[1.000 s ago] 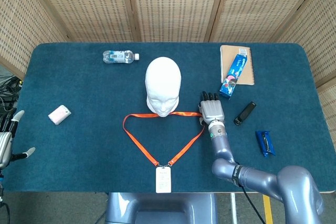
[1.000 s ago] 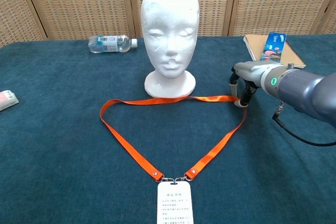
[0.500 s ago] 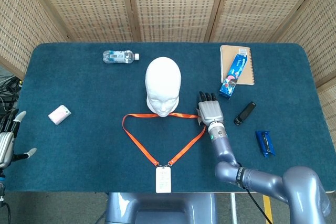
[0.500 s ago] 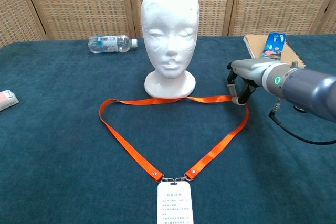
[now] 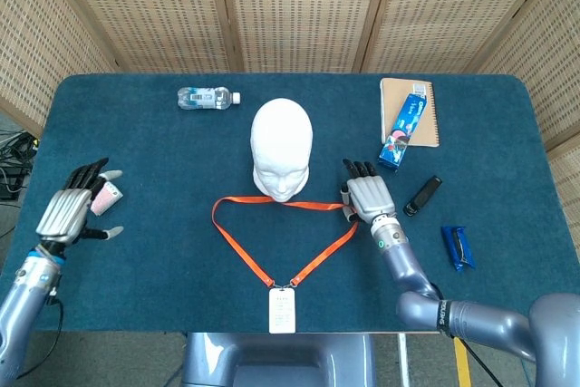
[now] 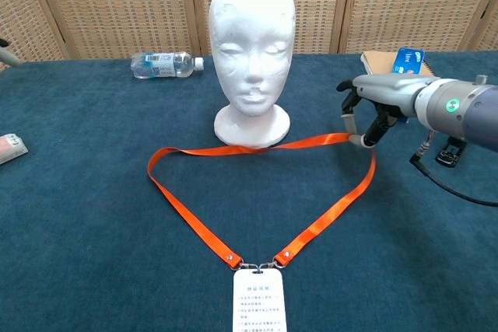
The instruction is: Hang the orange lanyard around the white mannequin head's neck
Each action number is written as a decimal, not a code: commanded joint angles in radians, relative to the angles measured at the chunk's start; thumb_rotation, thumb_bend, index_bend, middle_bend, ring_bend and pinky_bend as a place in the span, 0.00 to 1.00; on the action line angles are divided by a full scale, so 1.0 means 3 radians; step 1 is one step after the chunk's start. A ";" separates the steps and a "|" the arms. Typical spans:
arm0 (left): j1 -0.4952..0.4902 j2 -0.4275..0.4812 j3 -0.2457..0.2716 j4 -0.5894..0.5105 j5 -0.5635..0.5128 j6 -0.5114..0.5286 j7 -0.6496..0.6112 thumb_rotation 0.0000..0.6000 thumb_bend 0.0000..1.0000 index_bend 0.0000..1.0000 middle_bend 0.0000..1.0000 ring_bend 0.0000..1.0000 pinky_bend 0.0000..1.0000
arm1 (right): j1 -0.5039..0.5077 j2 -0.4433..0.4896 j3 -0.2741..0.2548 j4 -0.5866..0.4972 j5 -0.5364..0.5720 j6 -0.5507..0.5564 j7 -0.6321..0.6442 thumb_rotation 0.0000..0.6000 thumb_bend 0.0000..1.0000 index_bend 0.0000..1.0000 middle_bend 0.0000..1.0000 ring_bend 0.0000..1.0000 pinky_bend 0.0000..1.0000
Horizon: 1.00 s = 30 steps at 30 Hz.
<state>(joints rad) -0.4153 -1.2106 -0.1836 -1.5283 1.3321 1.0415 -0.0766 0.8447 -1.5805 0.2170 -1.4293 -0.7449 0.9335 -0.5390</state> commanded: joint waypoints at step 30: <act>-0.1328 -0.1827 -0.0192 0.1632 -0.0595 -0.0978 0.0348 1.00 0.37 0.46 0.00 0.00 0.00 | 0.0065 0.0091 -0.0032 0.0005 -0.0069 -0.0149 0.0207 1.00 0.66 0.68 0.00 0.00 0.00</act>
<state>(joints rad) -0.8137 -1.7509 -0.2435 -1.0472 1.1516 0.7411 0.0308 0.8642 -1.5527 0.2079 -1.4295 -0.7648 0.8904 -0.4786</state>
